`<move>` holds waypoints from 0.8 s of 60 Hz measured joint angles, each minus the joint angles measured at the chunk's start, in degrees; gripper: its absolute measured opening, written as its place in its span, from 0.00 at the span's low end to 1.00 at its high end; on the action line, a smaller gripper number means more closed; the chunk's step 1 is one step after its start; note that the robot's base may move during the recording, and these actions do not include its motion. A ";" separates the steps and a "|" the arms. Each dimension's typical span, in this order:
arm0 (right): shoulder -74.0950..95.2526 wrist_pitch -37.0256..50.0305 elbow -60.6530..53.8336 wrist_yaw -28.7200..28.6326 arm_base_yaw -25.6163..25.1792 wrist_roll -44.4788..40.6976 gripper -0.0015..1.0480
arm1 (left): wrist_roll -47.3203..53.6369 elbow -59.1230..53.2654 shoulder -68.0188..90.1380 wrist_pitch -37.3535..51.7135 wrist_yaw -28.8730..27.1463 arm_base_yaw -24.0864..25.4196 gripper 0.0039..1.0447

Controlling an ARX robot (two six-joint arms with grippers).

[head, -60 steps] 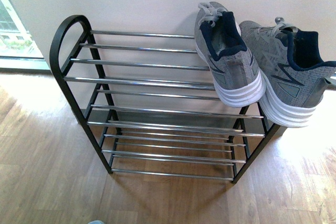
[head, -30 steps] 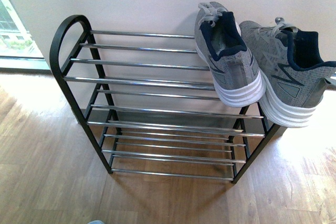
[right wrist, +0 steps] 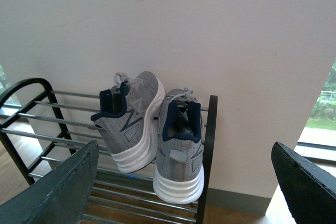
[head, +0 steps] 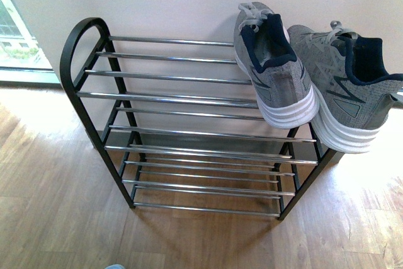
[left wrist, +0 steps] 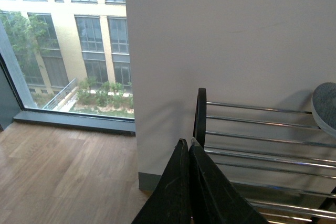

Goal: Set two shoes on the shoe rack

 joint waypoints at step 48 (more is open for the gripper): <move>-0.04 0.00 0.00 0.04 0.00 0.00 0.91 | 0.09 0.00 -0.11 0.04 0.00 0.00 0.93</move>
